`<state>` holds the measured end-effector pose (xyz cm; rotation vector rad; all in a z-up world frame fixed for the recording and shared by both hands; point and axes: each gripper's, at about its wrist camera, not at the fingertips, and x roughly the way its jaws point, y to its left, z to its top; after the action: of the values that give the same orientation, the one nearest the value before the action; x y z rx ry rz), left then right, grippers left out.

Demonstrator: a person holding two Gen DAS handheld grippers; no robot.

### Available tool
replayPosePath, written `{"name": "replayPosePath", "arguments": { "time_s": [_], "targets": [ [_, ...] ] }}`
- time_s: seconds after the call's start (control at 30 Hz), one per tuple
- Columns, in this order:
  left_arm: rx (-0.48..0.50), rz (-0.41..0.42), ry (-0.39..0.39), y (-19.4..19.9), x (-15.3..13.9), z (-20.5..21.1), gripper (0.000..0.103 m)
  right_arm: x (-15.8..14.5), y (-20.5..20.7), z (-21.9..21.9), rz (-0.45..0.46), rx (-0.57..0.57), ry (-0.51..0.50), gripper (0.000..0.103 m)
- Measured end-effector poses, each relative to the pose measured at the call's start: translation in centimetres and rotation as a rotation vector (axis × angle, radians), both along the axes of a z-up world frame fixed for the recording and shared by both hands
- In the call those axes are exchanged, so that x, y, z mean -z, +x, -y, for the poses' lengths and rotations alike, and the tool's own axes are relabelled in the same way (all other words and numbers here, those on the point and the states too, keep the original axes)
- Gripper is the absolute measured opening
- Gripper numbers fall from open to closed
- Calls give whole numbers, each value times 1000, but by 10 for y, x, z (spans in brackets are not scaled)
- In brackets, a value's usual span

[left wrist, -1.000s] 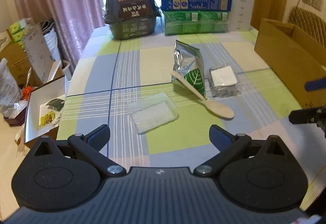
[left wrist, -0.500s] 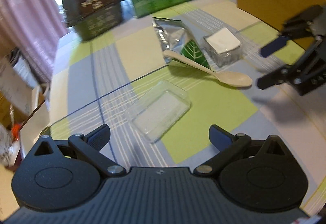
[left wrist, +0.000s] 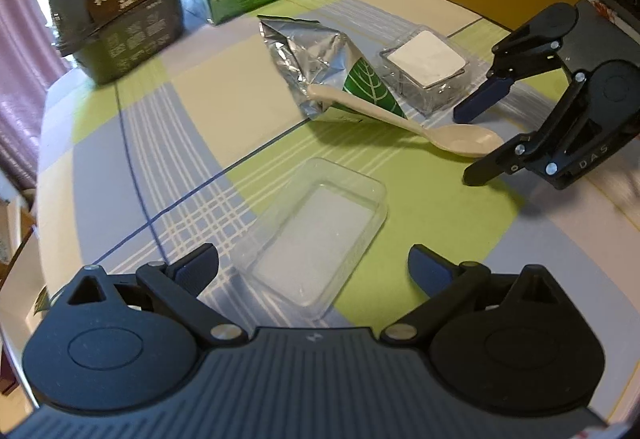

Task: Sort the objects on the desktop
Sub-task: 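Grasp the white plastic spoon with the right tool while the left tool grasps the clear plastic container, then lift the spoon and the clear container up off the table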

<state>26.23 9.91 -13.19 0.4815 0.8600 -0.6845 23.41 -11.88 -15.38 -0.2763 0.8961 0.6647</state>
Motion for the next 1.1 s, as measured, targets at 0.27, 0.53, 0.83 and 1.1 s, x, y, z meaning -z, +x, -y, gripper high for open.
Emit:
{"name": "replayPosePath", "arguments": {
  "time_s": [0.27,0.53,0.83,1.1],
  "targets": [
    [41,-30,-21,12,10,3,84,-1,-6,-5,21,0,-1,30],
    [-22,-53,-51,-20,3,12,54,-10,-24,14,-15,139,5,30],
    [-89,-59,-121,-83,-3,22,54,-17,-73,57,-49,370,15,30],
    [-115,-28,-140,-97,1,29,60,-13,-100,65,15,391,52,32]
  ]
}}
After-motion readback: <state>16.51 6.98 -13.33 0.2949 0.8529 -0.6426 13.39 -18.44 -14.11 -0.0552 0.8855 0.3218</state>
